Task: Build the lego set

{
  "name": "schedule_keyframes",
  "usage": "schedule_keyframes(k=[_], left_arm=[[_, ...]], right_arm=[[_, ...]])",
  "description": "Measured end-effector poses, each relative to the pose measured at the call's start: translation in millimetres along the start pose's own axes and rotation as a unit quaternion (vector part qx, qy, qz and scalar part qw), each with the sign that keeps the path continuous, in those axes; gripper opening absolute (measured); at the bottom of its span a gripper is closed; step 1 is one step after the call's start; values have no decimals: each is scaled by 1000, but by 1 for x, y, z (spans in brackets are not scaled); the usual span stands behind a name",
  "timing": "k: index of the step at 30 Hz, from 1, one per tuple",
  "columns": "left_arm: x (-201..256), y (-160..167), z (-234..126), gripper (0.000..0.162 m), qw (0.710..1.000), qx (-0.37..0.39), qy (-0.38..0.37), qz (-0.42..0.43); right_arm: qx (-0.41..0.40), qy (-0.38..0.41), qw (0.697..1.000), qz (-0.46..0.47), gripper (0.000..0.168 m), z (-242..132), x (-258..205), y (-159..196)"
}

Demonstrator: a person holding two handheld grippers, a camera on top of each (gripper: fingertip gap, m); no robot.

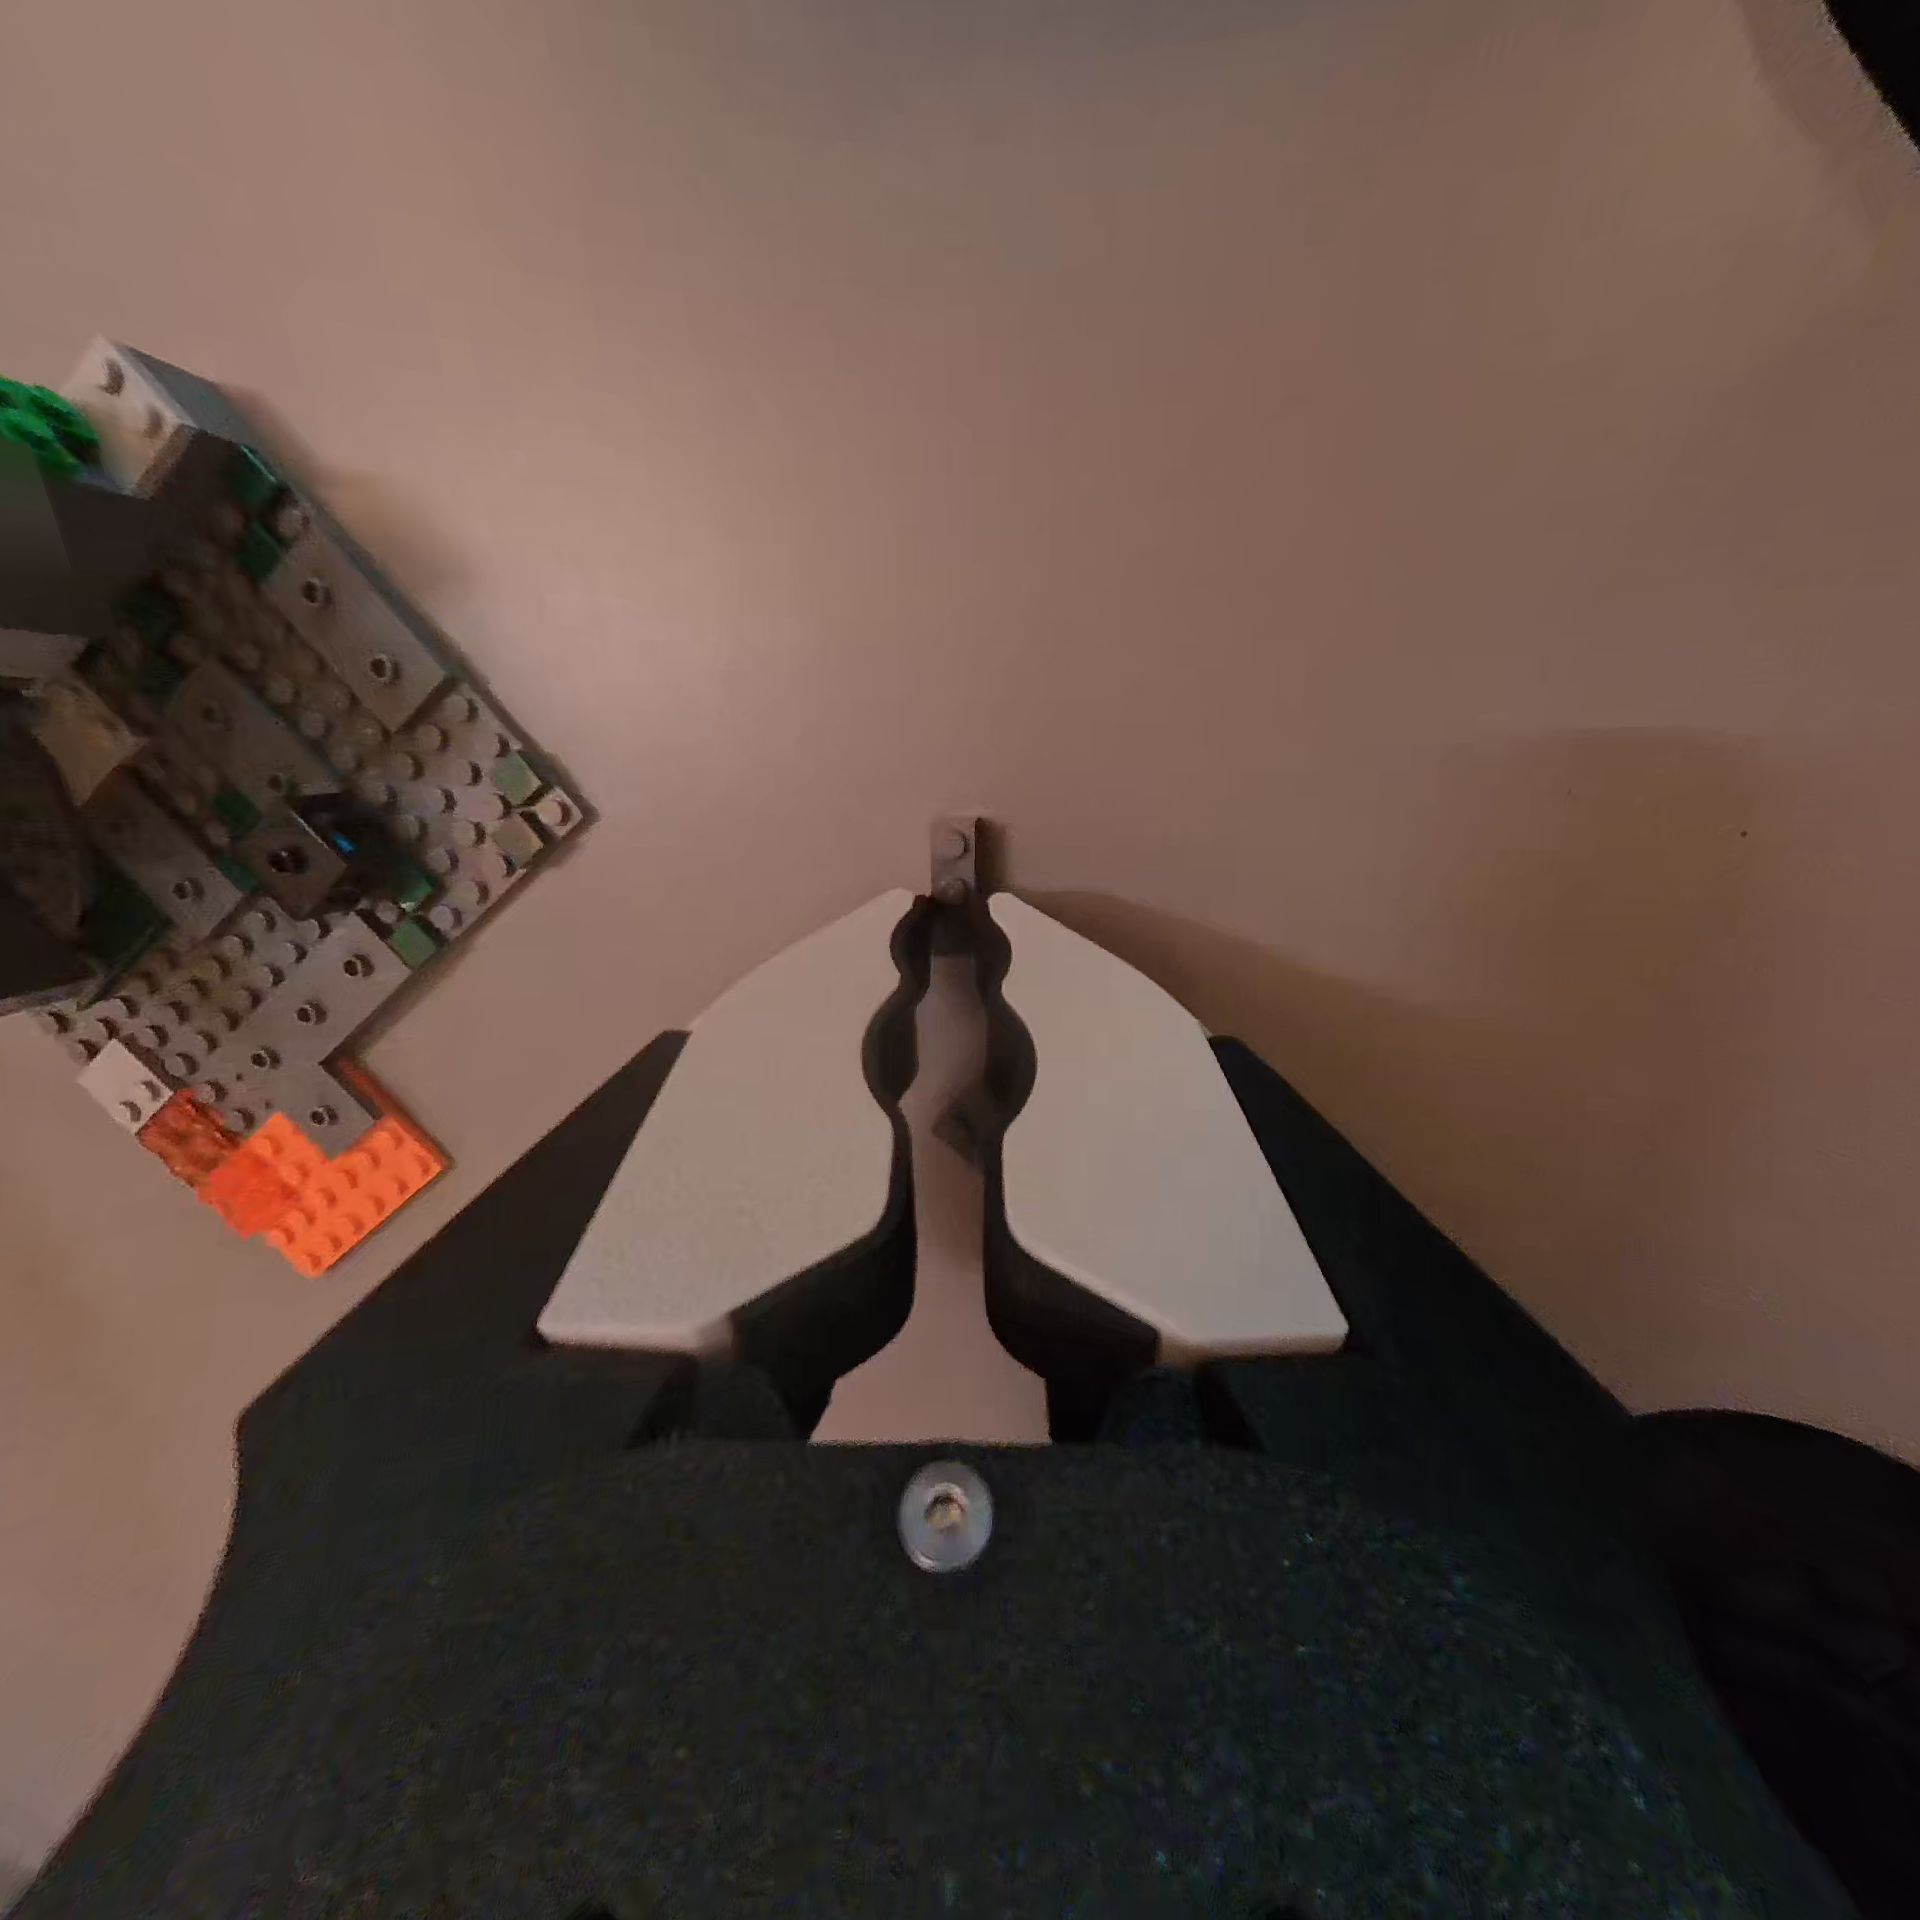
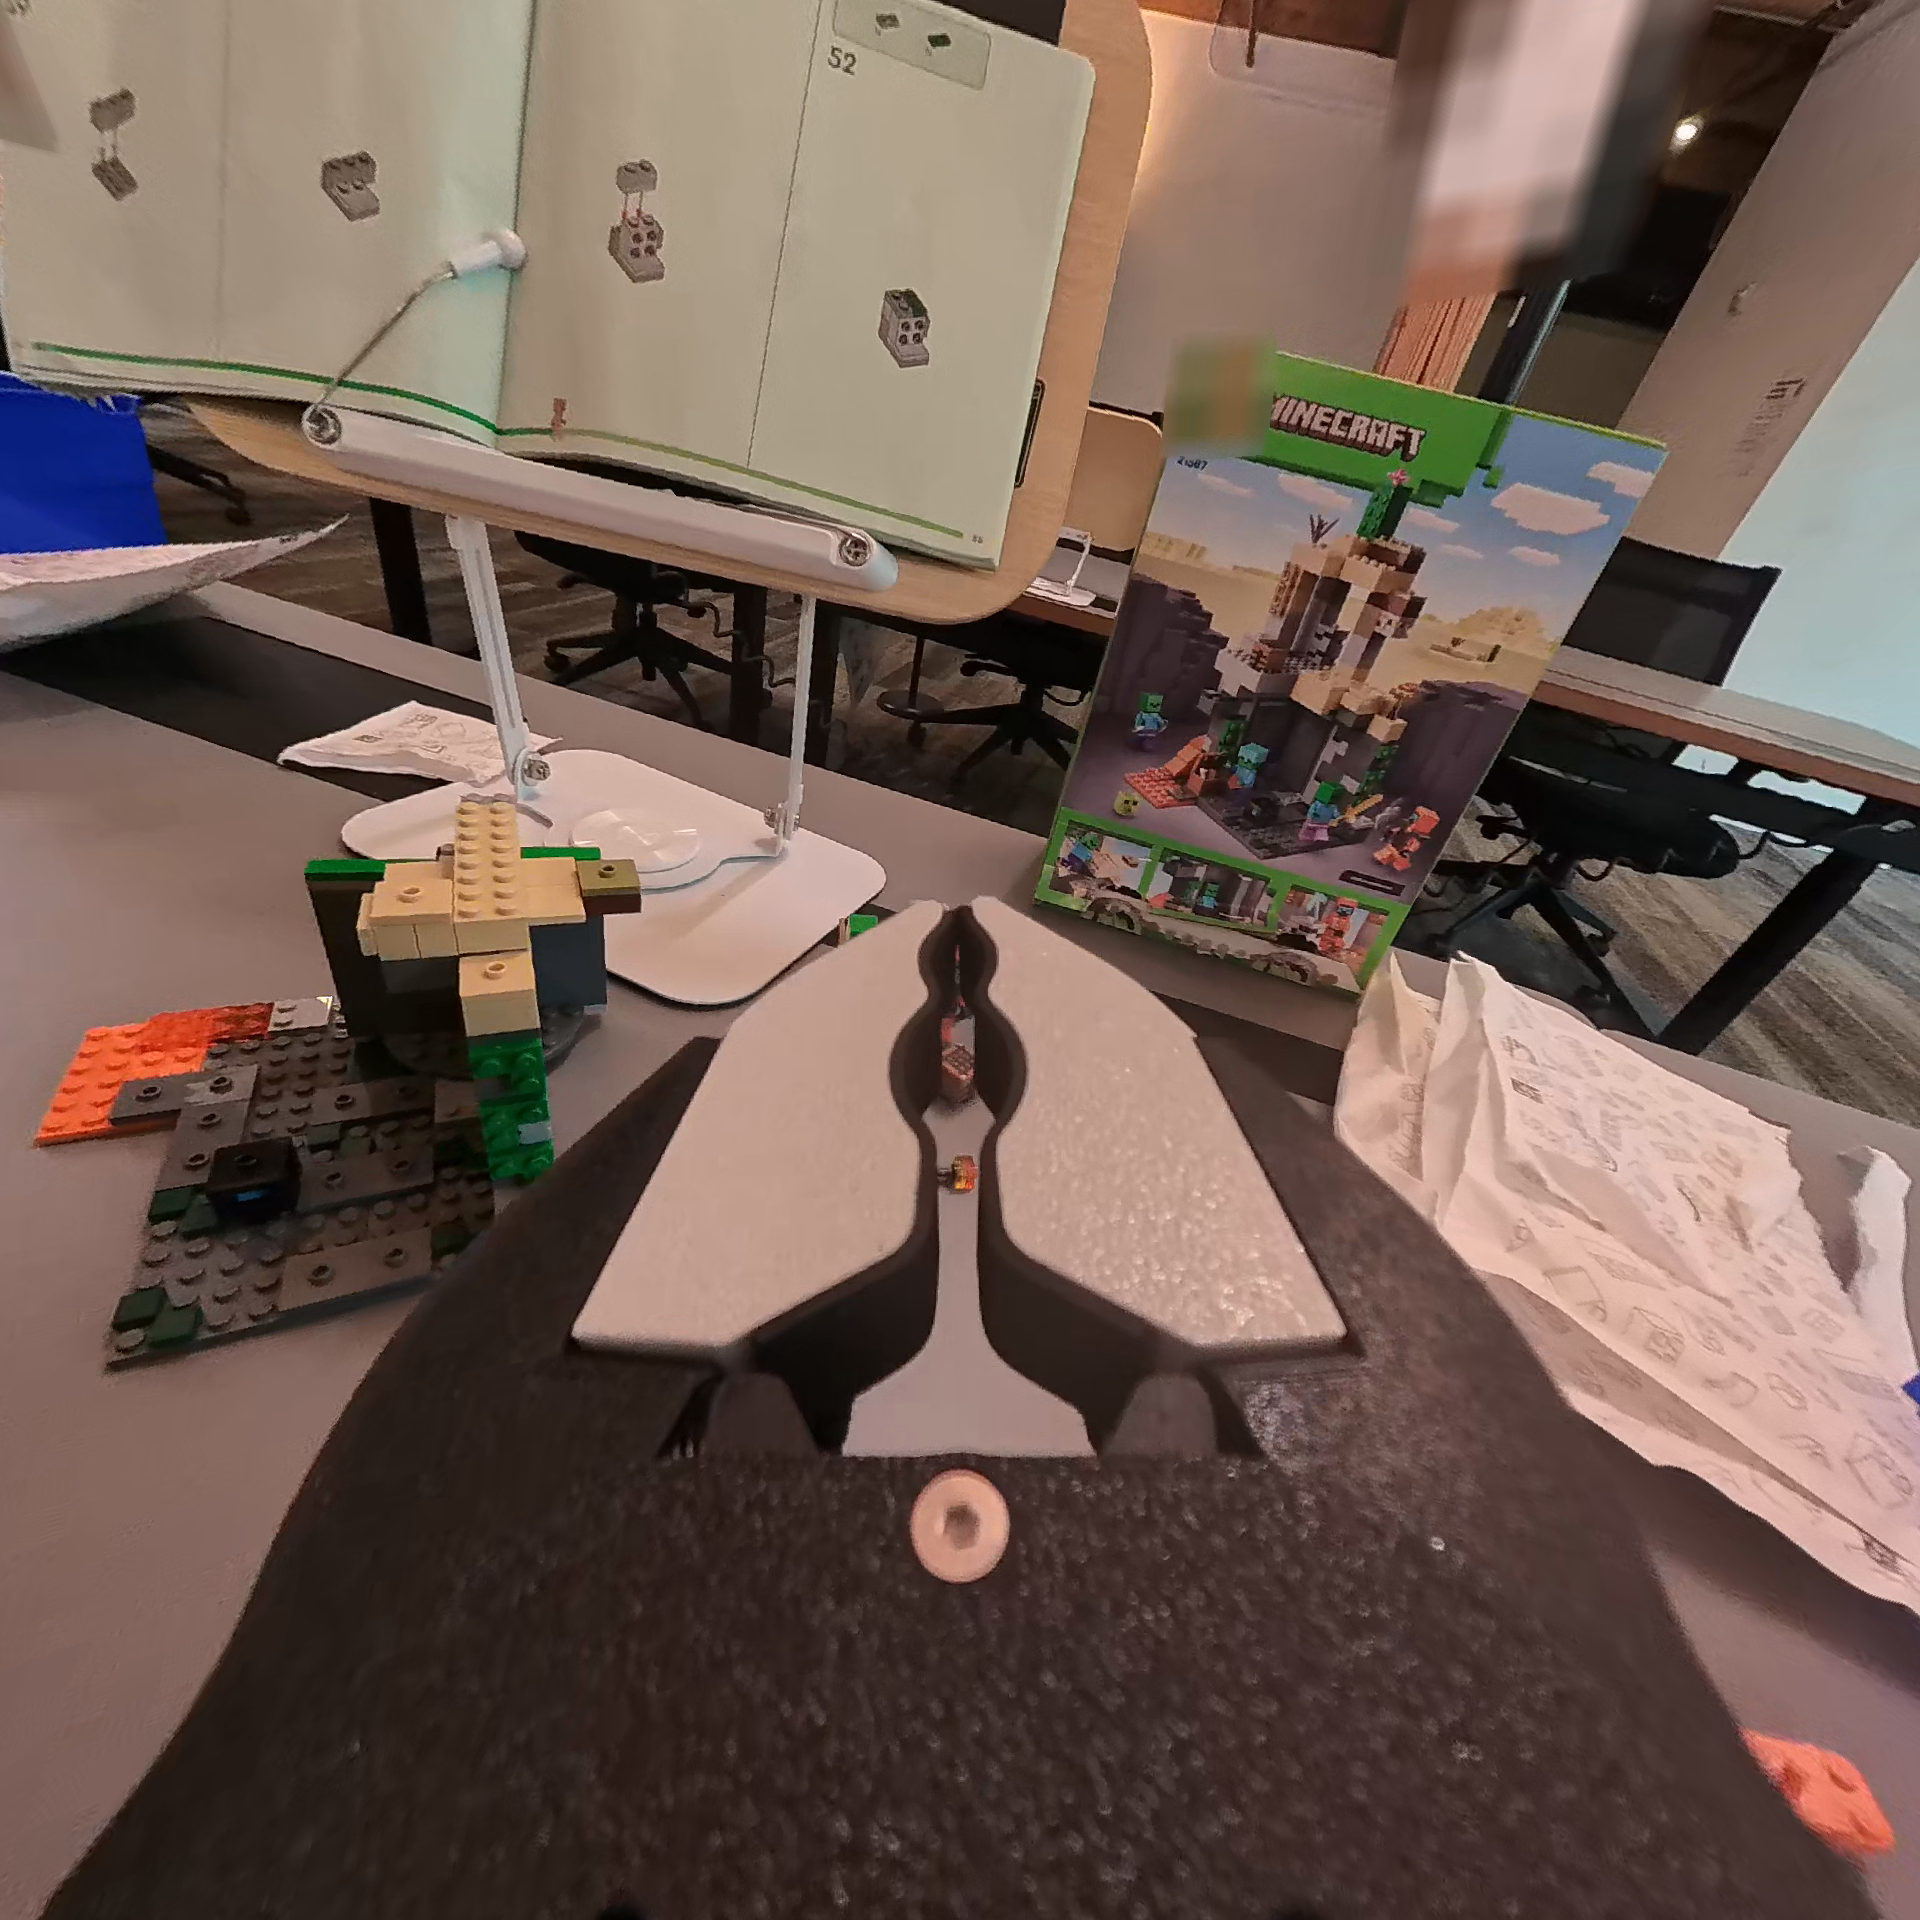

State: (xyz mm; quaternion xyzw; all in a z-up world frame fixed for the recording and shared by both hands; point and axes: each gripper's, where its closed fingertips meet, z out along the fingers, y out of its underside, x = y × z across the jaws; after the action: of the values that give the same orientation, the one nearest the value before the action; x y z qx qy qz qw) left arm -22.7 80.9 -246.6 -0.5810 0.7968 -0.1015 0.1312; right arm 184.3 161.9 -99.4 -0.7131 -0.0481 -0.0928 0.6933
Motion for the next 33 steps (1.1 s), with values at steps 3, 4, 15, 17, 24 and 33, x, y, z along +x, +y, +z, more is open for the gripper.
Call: schedule_keyframes(k=[3,4,15,17,24,33], left_arm=[[1,4,-1,11,1000,-6,1,3],[1,4,-1,15,1000,-4,1,1],[-5,0,-39,20,990,112,-44,-81],[-10,10,-44,20,984,129,-63,-110],[-6,40,-27,24,972,148,-39,-177],[0,35,-9,17,973,151,-28,-173]], right_arm=[[0,-3,1000,4,0,0,-1,0],[-1,-5,1000,5,0,1,-2,1],[0,-10,1000,-2,0,0,-7,-1],[-1,-13,1000,-3,0,0,-8,0],[-5,-26,1000,-16,0,2,-18,2],[11,-188,981,-54,0,-10,-77,-6]])
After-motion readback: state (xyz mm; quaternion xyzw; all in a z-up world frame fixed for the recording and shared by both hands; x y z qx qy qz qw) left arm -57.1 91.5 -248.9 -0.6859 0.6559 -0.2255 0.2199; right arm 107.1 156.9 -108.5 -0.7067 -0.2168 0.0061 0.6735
